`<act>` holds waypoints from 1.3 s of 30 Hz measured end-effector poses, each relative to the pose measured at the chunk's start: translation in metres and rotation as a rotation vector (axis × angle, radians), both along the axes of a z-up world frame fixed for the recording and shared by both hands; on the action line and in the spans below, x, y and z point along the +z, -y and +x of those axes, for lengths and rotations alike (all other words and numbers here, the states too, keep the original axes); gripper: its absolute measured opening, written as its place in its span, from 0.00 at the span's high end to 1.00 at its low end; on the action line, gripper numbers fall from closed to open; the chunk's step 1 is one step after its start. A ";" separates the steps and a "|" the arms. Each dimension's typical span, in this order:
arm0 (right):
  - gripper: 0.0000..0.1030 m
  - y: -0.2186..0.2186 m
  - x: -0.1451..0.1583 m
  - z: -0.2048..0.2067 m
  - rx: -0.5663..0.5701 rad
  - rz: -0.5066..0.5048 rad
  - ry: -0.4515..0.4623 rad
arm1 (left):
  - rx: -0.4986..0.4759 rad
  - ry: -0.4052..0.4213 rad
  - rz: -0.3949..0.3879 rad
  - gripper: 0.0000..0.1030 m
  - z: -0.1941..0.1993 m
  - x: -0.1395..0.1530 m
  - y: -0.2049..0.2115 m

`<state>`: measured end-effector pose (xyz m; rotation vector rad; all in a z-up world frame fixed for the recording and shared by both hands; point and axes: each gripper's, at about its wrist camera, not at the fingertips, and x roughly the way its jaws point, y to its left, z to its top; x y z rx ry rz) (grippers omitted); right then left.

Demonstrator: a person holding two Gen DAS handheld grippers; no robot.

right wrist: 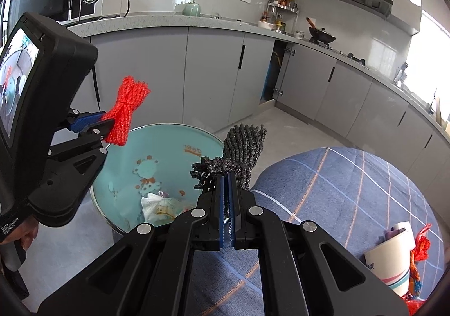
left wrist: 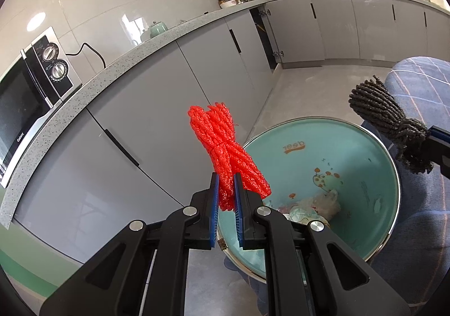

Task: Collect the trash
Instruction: 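Open both tools over the bin to drop the mesh and brush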

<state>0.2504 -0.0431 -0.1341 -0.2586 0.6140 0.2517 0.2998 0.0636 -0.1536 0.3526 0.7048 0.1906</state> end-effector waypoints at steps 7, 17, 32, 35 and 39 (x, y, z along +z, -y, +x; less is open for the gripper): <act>0.96 -0.006 -0.004 0.006 0.024 0.010 -0.006 | -0.012 -0.002 -0.008 0.89 0.004 -0.001 0.001; 0.73 -0.007 -0.006 0.009 0.049 0.019 -0.003 | -0.027 0.004 0.007 0.52 0.006 -0.006 0.011; 0.57 0.005 -0.001 0.005 0.004 0.014 -0.003 | -0.002 0.024 0.017 0.33 -0.004 -0.001 0.012; 0.54 0.009 0.003 0.000 -0.010 0.011 0.007 | -0.002 0.033 0.021 0.28 -0.009 0.002 0.015; 0.54 0.018 0.009 -0.011 -0.040 0.008 0.016 | -0.005 0.046 0.019 0.27 -0.018 0.010 0.018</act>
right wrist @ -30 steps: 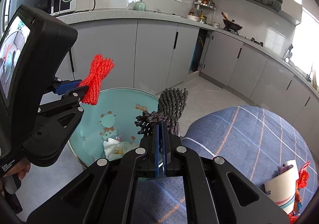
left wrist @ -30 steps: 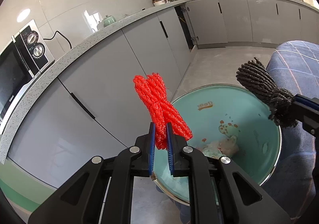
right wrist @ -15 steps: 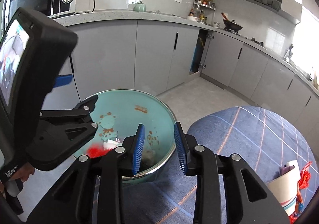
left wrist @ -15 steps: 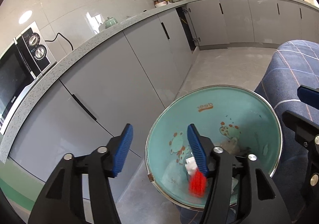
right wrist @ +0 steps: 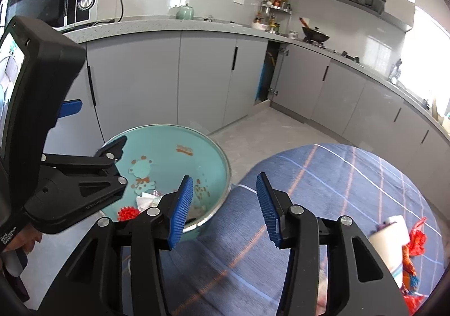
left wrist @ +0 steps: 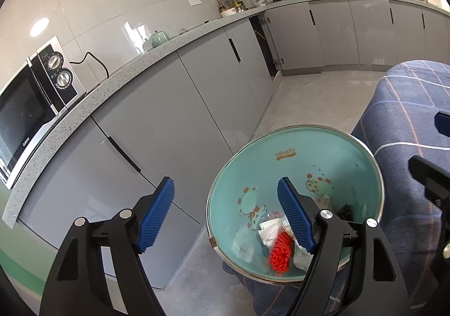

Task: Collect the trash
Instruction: 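Open both tools over the bin to drop the mesh and brush, then move both open tools back to the trash on the table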

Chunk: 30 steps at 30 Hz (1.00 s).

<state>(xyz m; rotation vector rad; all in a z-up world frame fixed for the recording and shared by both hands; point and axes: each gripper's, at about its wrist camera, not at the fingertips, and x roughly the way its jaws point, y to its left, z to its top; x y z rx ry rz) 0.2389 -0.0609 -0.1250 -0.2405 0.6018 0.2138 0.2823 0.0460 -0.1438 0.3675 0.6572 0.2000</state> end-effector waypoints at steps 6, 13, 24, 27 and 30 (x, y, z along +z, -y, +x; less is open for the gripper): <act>0.51 0.023 0.010 -0.025 -0.056 0.000 0.018 | -0.017 0.019 -0.018 0.26 -0.021 0.009 0.010; 0.47 0.067 0.012 -0.074 -0.153 -0.031 0.035 | -0.111 0.027 -0.021 0.18 -0.052 0.013 0.049; 0.41 0.168 0.010 -0.143 -0.421 0.011 0.052 | -0.340 0.022 -0.006 0.12 -0.099 0.010 0.149; 0.40 0.190 0.004 -0.154 -0.475 0.023 0.054 | -0.382 0.014 -0.001 0.12 -0.105 0.008 0.169; 0.40 0.205 -0.001 -0.159 -0.529 0.017 0.058 | -0.428 0.011 -0.002 0.11 -0.110 0.007 0.189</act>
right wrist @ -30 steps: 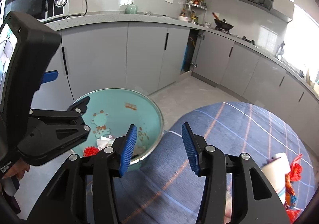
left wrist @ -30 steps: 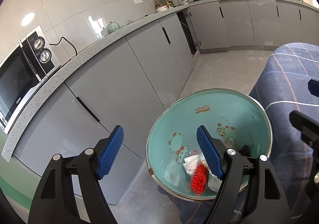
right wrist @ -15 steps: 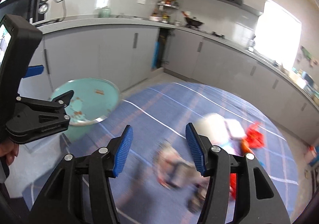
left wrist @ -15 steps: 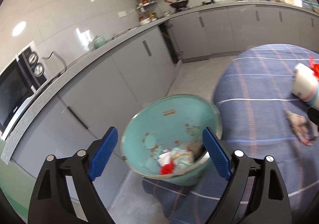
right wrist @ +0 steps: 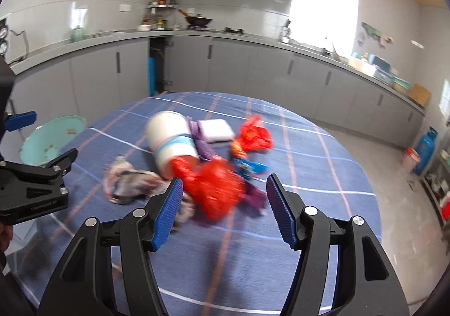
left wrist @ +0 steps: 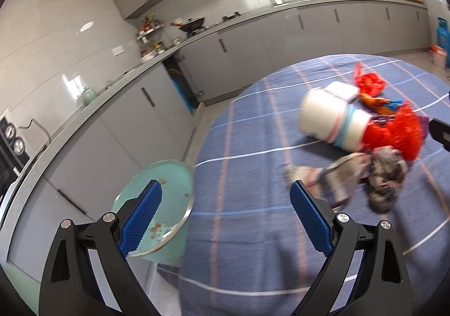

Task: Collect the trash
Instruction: 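Move both open tools back to the trash on the table, then grasp the checked cloth with the left tool while the right tool grasps the red plastic bag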

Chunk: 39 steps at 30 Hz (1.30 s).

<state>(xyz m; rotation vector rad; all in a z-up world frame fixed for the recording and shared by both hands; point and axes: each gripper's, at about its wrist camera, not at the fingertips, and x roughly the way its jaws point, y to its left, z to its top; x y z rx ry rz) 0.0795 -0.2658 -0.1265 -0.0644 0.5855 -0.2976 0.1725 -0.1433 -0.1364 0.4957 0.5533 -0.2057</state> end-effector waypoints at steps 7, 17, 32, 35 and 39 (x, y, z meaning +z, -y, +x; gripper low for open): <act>0.40 0.034 -0.015 -0.010 -0.090 0.038 -0.006 | -0.101 -0.038 0.021 0.11 -0.006 -0.013 0.050; 0.35 0.056 -0.021 -0.018 -0.115 0.099 0.010 | -0.184 -0.160 0.049 0.19 0.003 -0.047 0.090; 0.34 0.050 -0.018 -0.019 -0.101 0.108 0.013 | -0.311 -0.156 -0.007 0.96 -0.032 -0.018 0.064; 0.31 0.041 -0.014 -0.015 -0.064 0.109 0.013 | -0.251 -0.103 -0.010 0.96 -0.030 -0.006 0.043; 0.31 0.025 -0.011 -0.002 -0.001 0.100 0.002 | -0.168 -0.056 -0.008 0.96 -0.020 0.001 0.017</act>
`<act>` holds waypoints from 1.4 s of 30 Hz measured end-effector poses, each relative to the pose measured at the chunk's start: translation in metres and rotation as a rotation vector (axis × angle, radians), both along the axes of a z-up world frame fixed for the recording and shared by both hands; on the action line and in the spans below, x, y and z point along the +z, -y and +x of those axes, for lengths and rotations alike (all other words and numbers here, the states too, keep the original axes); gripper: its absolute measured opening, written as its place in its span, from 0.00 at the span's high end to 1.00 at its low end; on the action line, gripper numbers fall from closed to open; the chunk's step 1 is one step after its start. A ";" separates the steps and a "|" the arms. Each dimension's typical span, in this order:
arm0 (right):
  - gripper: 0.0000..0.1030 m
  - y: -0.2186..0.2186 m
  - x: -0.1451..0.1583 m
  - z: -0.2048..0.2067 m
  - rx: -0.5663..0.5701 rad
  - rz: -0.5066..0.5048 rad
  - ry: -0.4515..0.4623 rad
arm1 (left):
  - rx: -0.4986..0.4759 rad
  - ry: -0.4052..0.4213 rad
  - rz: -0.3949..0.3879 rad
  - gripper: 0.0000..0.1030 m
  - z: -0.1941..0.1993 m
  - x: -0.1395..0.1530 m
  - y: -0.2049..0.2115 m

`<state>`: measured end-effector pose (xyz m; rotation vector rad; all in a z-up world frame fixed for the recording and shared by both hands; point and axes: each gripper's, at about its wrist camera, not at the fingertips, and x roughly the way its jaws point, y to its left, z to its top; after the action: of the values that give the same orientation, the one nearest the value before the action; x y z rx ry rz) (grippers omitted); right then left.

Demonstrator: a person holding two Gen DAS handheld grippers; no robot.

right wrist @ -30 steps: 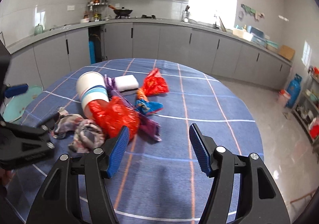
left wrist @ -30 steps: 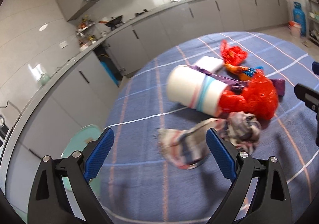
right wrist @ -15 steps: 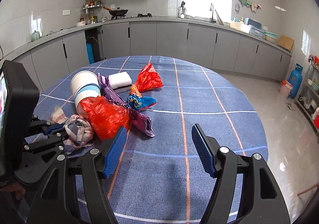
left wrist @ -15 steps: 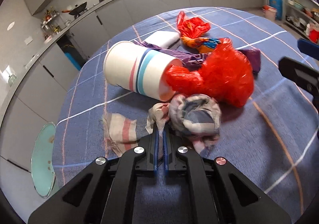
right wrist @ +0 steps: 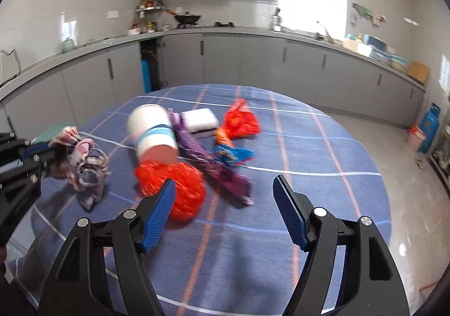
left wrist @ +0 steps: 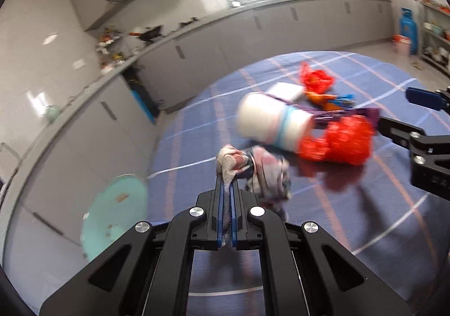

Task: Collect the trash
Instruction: 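Grasp the checked cloth with the left tool while the right tool grasps the red plastic bag, then carry the checked cloth and red plastic bag over the teal bin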

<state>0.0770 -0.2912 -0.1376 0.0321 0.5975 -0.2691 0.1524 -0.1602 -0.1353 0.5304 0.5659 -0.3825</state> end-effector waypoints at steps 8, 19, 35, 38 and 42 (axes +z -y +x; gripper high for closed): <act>0.32 -0.025 -0.008 0.032 0.070 -0.013 -0.081 | 0.089 0.038 0.003 0.96 0.014 0.001 -0.029; 0.92 -0.030 -0.014 0.036 0.085 0.012 -0.149 | 0.114 0.012 -0.042 0.96 0.019 -0.001 -0.041; 0.93 -0.084 0.036 0.019 0.148 -0.074 -0.020 | 0.207 0.079 -0.080 0.96 0.015 0.030 -0.079; 0.93 -0.095 0.040 0.025 0.177 -0.083 -0.011 | 0.227 0.088 -0.087 0.96 0.015 0.035 -0.090; 0.93 -0.107 0.043 0.033 0.206 -0.089 -0.003 | 0.259 0.099 -0.088 0.96 0.019 0.038 -0.104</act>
<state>0.1103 -0.1842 -0.0946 -0.1154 0.5862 -0.0953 0.1716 -0.0566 -0.0975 0.3832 0.5125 -0.1333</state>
